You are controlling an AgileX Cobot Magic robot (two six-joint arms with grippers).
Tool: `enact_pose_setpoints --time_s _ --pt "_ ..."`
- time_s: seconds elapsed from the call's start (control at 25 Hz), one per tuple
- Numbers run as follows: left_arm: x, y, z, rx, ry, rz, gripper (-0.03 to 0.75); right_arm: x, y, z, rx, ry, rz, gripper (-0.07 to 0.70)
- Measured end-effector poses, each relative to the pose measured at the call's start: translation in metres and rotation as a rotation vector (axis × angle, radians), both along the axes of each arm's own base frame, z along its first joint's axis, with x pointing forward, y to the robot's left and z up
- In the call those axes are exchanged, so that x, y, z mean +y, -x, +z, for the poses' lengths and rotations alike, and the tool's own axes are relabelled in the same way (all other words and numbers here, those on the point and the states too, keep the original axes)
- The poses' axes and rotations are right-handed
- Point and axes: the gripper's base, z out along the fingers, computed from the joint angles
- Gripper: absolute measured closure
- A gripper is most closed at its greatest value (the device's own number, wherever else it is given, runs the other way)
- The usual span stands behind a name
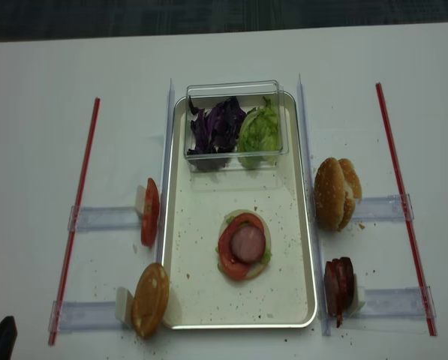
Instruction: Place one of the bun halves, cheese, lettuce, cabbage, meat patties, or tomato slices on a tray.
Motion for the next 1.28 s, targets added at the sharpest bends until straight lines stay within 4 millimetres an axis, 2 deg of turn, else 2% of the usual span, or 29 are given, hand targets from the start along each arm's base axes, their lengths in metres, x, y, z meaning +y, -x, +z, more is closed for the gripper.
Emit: enact_pose_setpoints --time_s 0.6,1.12,1.28 --pt "0.0 0.0 0.0 0.0 0.0 0.0 0.15 0.0 0.0 0.0 0.0 0.002 0.001 -0.006" --pt "0.0 0.0 0.0 0.0 0.0 0.0 0.15 0.0 0.0 0.0 0.0 0.002 0.001 0.117" --pt "0.0 0.0 0.0 0.0 0.0 0.0 0.15 0.0 0.0 0.0 0.0 0.002 0.001 0.129"
